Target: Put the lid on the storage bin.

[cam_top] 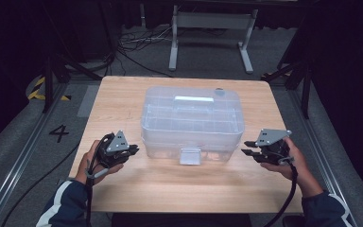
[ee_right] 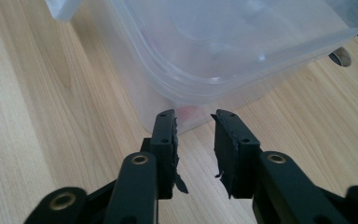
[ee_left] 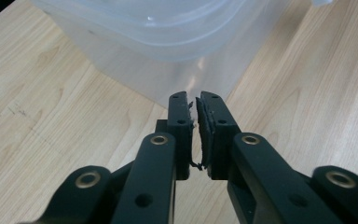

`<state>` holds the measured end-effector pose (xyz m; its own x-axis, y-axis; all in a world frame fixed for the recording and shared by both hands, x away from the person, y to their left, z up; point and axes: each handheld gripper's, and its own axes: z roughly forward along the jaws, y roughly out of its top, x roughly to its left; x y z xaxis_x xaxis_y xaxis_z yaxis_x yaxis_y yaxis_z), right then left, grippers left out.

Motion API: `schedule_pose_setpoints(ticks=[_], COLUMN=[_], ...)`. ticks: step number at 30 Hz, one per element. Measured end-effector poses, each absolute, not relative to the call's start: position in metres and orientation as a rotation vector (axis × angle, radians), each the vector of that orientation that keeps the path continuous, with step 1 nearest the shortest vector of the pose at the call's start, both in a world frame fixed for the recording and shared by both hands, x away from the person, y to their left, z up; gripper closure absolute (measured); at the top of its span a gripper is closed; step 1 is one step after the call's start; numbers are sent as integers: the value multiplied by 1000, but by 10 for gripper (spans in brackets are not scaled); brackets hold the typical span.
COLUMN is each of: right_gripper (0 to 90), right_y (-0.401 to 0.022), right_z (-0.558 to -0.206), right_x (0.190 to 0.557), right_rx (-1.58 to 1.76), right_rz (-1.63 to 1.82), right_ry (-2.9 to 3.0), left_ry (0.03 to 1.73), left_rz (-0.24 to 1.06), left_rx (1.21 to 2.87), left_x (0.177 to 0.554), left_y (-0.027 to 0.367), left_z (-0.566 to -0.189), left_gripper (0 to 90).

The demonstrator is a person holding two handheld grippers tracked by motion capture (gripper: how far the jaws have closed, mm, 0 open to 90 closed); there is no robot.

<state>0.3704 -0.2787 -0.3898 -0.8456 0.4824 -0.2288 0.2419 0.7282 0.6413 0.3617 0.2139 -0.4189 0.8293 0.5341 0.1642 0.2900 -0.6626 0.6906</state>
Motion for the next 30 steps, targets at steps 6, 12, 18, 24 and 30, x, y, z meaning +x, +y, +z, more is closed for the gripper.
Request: schedule_pose_setpoints(ticks=[6,12,18,24,30], right_gripper=[634,582,509,442,408], right_y=[-280,-283,-288,-294,-309], right_z=[-391,-393,-395,-400,-407], right_x=[368,366,365,364,363], right_rx=[541,548,559,556,604], right_rz=[825,780,753,698,705], right_ry=[2559,2557,2542,2536,2518], left_ry=[605,624,667,721,773], left_rz=[482,513,532,569,578], left_rx=[2344,2357,2372,2418,2417], left_x=[359,356,354,354,352], left_y=[215,218,223,227,237], left_z=[-423,-427,-434,-442,-446], left_gripper=[725,602,516,407,322])
